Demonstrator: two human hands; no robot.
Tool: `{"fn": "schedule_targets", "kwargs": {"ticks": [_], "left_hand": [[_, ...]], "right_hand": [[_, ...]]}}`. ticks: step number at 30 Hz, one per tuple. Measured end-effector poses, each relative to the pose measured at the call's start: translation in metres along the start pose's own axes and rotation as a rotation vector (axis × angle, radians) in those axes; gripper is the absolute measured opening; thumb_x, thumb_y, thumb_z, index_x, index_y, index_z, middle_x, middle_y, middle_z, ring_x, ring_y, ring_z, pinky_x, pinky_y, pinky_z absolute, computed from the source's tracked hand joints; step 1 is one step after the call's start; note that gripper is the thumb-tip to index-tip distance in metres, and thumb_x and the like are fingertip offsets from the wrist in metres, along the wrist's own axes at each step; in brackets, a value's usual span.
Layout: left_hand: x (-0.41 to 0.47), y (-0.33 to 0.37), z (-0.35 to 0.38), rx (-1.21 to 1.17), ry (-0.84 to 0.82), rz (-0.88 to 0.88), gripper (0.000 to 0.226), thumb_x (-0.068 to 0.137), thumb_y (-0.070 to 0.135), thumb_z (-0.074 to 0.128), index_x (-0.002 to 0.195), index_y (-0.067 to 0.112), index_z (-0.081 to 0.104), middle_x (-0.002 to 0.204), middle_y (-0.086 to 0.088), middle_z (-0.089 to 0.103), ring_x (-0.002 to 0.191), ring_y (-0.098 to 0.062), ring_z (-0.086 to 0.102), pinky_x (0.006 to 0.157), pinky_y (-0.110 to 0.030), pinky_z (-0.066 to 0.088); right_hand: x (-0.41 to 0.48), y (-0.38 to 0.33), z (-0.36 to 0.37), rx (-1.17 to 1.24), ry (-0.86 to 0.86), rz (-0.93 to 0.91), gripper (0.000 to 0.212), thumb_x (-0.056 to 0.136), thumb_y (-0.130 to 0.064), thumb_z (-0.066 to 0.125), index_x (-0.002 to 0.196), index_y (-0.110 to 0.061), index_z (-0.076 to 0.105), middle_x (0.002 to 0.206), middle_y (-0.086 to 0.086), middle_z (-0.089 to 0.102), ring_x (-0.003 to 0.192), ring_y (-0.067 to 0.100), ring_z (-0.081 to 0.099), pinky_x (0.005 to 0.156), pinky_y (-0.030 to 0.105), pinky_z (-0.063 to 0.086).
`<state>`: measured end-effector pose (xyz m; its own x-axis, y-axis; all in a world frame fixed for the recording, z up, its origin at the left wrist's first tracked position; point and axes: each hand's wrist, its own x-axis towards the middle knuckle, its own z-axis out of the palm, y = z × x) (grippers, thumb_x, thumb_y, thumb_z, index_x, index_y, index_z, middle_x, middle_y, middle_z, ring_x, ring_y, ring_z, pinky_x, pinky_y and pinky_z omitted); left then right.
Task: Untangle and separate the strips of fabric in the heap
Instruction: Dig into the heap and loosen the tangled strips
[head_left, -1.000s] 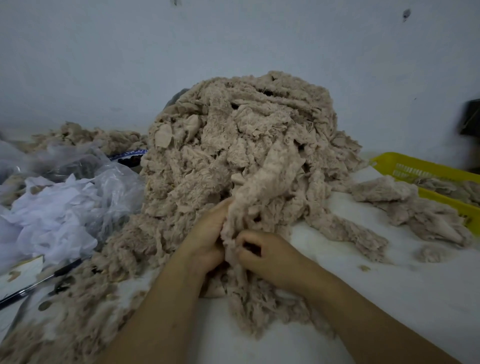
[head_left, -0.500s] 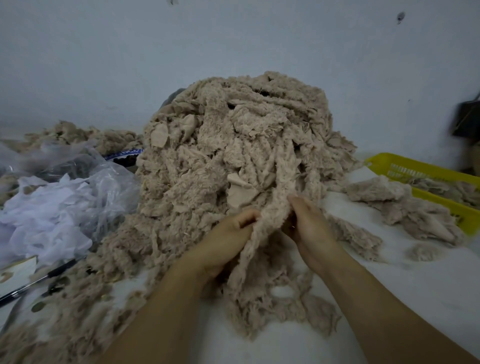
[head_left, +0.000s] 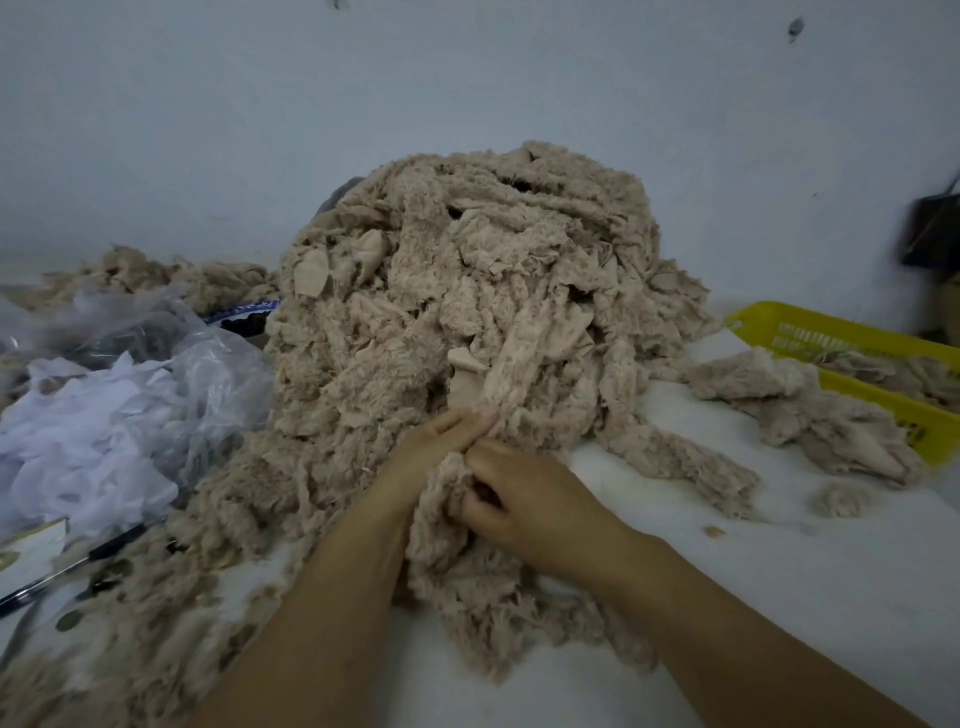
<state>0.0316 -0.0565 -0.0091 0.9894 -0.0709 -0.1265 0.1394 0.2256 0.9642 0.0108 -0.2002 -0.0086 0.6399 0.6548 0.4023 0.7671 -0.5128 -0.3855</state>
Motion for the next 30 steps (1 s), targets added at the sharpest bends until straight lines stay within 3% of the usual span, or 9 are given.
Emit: {"fn": "schedule_targets", "kwargs": {"ticks": [5,9,13,15,17,19,24,26,30], "left_hand": [[-0.001,0.004,0.000,-0.176,-0.010,-0.077,0.061,0.080,0.024,0.072,0.132,-0.005,0.056,0.122,-0.017,0.055,0.109,-0.030,0.054,0.108,-0.040,0.042],[0.004,0.004,-0.002,-0.194,-0.025,-0.011,0.015,0.090,0.014,0.059,0.098,0.005,0.068,0.088,-0.009,0.072,0.073,-0.012,0.069,0.067,-0.020,0.057],[0.000,-0.003,0.001,0.132,-0.025,0.069,0.012,0.095,0.021,0.062,0.091,0.019,0.073,0.085,0.000,0.076,0.076,-0.010,0.071,0.068,-0.021,0.056],[-0.003,-0.005,0.007,0.295,-0.063,0.110,0.015,0.099,0.026,0.057,0.093,0.023,0.071,0.081,0.008,0.075,0.075,-0.005,0.069,0.067,-0.017,0.055],[-0.005,-0.005,0.014,0.415,-0.081,0.129,0.017,0.101,0.027,0.053,0.094,0.026,0.069,0.086,0.007,0.076,0.082,-0.008,0.069,0.076,-0.022,0.055],[-0.006,-0.006,0.017,0.468,-0.067,0.144,0.019,0.102,0.029,0.051,0.096,0.028,0.069,0.097,-0.001,0.076,0.089,-0.013,0.069,0.083,-0.029,0.054],[-0.011,-0.005,0.013,0.289,0.004,0.128,0.026,0.101,0.039,0.053,0.099,0.020,0.072,0.091,0.008,0.076,0.080,-0.011,0.072,0.062,-0.015,0.052],[-0.010,-0.002,0.010,0.116,-0.005,0.100,0.020,0.102,0.036,0.051,0.091,0.031,0.068,0.079,0.020,0.075,0.073,0.005,0.070,0.057,-0.009,0.051],[-0.011,0.003,0.009,-0.116,0.018,0.052,0.020,0.102,0.029,0.052,0.085,0.028,0.061,0.065,0.017,0.072,0.058,0.003,0.069,0.046,-0.013,0.050]], "right_hand": [[0.001,-0.002,-0.002,-0.055,-0.013,-0.036,0.023,0.095,-0.018,0.051,0.077,-0.016,0.037,0.075,-0.004,0.034,0.064,0.022,0.042,0.058,0.046,0.037],[0.000,-0.001,0.004,0.203,0.133,0.063,0.037,0.101,-0.027,0.048,0.068,-0.032,0.033,0.071,-0.010,0.038,0.063,0.007,0.039,0.058,0.032,0.035],[0.005,0.021,-0.002,0.582,0.448,0.489,0.027,0.101,-0.046,0.044,0.080,-0.029,0.049,0.082,-0.008,0.055,0.075,-0.007,0.050,0.065,0.013,0.040],[0.006,0.034,-0.001,0.921,0.375,0.645,0.029,0.098,-0.052,0.046,0.100,-0.028,0.061,0.105,-0.004,0.067,0.102,0.005,0.061,0.091,0.028,0.049],[0.006,0.040,0.004,1.103,0.341,0.683,0.033,0.096,-0.050,0.054,0.107,-0.022,0.068,0.112,0.003,0.072,0.108,0.019,0.066,0.100,0.044,0.050],[0.008,0.041,0.005,1.002,0.395,0.696,0.032,0.095,-0.048,0.057,0.098,-0.018,0.071,0.102,0.007,0.074,0.101,0.024,0.070,0.097,0.050,0.052],[0.006,0.049,0.001,0.952,0.555,0.783,0.030,0.096,-0.049,0.051,0.084,-0.028,0.069,0.090,-0.001,0.074,0.088,0.020,0.070,0.081,0.043,0.057],[0.006,0.048,0.000,0.926,0.569,0.776,0.038,0.094,-0.053,0.053,0.081,-0.020,0.066,0.073,-0.001,0.067,0.065,0.015,0.062,0.060,0.033,0.047],[0.008,0.044,0.000,0.919,0.545,0.728,0.051,0.094,-0.052,0.055,0.085,-0.001,0.053,0.068,0.005,0.053,0.059,0.017,0.045,0.058,0.032,0.032]]}}
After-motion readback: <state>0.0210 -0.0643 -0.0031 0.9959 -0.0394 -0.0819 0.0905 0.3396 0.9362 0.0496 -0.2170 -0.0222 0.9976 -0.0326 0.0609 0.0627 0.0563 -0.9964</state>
